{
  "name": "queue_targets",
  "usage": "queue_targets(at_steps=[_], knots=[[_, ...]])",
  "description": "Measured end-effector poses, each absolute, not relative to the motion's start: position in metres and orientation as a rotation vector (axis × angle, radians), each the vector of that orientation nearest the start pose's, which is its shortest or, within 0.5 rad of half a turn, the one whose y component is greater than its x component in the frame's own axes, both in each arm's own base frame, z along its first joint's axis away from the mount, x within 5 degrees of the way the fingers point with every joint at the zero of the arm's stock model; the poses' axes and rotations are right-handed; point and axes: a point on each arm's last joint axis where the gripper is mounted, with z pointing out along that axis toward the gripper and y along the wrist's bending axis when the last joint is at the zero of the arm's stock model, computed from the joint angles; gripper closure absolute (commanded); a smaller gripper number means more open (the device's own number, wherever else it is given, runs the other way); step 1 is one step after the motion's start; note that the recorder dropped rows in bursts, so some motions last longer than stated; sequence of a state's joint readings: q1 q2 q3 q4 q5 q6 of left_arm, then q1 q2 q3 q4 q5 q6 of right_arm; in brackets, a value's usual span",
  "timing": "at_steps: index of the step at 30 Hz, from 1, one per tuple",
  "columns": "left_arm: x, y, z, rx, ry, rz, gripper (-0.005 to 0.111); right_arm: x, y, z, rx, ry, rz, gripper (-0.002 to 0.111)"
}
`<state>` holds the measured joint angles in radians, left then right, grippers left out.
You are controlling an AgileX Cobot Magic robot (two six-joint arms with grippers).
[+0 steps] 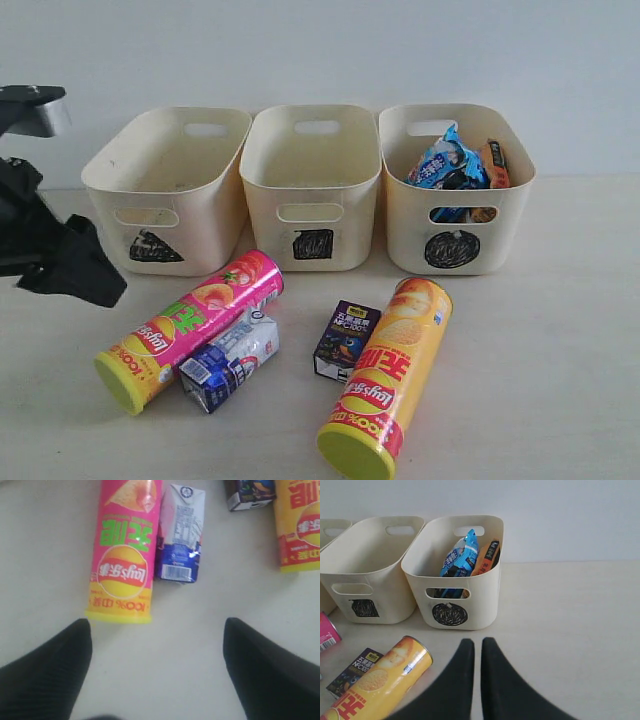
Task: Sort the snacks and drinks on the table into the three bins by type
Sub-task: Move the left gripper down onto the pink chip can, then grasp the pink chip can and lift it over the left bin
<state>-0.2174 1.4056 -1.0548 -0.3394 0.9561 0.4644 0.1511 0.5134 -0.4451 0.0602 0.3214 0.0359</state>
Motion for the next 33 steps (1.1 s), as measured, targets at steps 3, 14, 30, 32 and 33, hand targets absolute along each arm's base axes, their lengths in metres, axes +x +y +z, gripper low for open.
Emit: queue_targets(at_steps=[3, 14, 30, 32, 33], knots=[[0.276, -0.085, 0.266, 0.801, 2.602, -0.328, 0.038, 0.109, 0.018, 0.292, -0.067, 1.879, 0.185, 0.107], [0.316, -0.091, 0.212, 0.940, 2.572, -0.260, 0.031, 0.109, 0.020, 0.283, -0.079, 1.881, 0.199, 0.107], [0.334, -0.096, 0.158, 0.966, 2.676, -0.295, 0.031, 0.108, 0.027, 0.283, -0.135, 1.874, 0.240, 0.107], [0.335, -0.096, 0.152, 0.965, 2.692, -0.301, 0.032, 0.108, 0.027, 0.283, -0.135, 1.874, 0.240, 0.107], [0.335, -0.096, 0.148, 0.966, 2.701, -0.303, 0.034, 0.108, 0.027, 0.283, -0.135, 1.874, 0.240, 0.107]])
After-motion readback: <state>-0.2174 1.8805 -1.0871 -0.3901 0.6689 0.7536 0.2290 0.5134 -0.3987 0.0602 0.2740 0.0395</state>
